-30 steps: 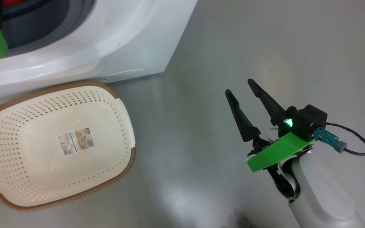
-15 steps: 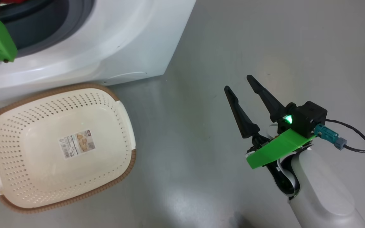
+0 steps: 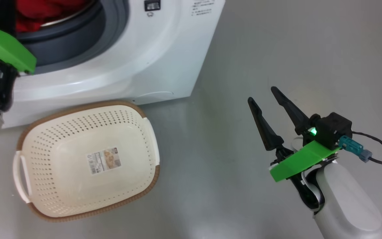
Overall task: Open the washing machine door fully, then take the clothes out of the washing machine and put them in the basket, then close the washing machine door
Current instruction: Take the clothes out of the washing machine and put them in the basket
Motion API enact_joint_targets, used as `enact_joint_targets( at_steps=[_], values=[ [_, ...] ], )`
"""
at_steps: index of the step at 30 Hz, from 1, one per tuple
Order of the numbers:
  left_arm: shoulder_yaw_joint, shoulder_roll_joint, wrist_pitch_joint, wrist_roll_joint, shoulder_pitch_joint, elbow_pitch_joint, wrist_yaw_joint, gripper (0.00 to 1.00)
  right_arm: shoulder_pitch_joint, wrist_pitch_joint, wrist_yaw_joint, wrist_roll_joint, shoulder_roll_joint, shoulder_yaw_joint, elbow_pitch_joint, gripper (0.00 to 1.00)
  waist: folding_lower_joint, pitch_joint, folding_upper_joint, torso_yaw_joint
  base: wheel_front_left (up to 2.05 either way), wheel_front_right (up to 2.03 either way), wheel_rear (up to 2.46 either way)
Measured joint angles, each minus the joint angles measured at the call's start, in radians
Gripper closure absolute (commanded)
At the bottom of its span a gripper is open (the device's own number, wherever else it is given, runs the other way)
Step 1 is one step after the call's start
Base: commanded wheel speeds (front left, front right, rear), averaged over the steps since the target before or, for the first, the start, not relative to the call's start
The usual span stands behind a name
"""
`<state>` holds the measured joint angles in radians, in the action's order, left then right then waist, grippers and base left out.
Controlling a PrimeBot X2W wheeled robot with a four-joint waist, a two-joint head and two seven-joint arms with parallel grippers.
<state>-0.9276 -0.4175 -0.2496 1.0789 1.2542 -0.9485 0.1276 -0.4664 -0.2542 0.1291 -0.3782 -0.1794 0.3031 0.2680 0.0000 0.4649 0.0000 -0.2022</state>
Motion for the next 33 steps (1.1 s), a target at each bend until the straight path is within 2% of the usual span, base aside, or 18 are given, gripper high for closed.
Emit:
enact_joint_targets(
  at_steps=[3,4,13,17,24,33],
  values=[
    [0.127,0.005,-0.003,-0.059,-0.04,0.044,0.0,1.0,0.014,0.0,0.0,0.0,-0.009,-0.009,0.0,0.0,0.0,-0.024,0.0,0.018,0.0,0.0,0.0],
    [0.205,0.011,-0.003,-0.101,-0.094,0.072,0.0,1.0,0.017,0.0,0.0,-0.001,-0.014,-0.014,0.0,0.0,0.0,-0.041,0.0,0.029,0.0,0.0,0.0],
    [0.49,0.059,-0.003,-0.311,-0.35,0.253,0.0,1.0,0.065,0.0,0.0,-0.003,-0.041,-0.049,-0.003,0.0,0.0,-0.11,0.0,0.072,0.0,0.0,0.0],
    [0.585,0.085,-0.003,-0.39,-0.452,0.356,0.0,1.0,0.088,0.0,0.0,-0.003,-0.048,-0.067,-0.008,0.0,0.0,-0.135,0.0,0.091,0.0,0.0,0.0],
    [0.688,0.118,-0.003,-0.474,-0.605,0.525,0.0,1.0,0.135,0.0,0.0,-0.003,-0.06,-0.092,-0.012,0.0,0.0,-0.175,0.0,0.113,0.0,0.0,0.0],
    [0.799,0.147,-0.003,-0.531,-0.804,0.771,0.0,1.0,0.178,0.0,0.0,-0.003,-0.073,-0.121,-0.02,0.0,0.0,-0.226,0.0,0.144,0.0,0.0,0.0]
  ],
)
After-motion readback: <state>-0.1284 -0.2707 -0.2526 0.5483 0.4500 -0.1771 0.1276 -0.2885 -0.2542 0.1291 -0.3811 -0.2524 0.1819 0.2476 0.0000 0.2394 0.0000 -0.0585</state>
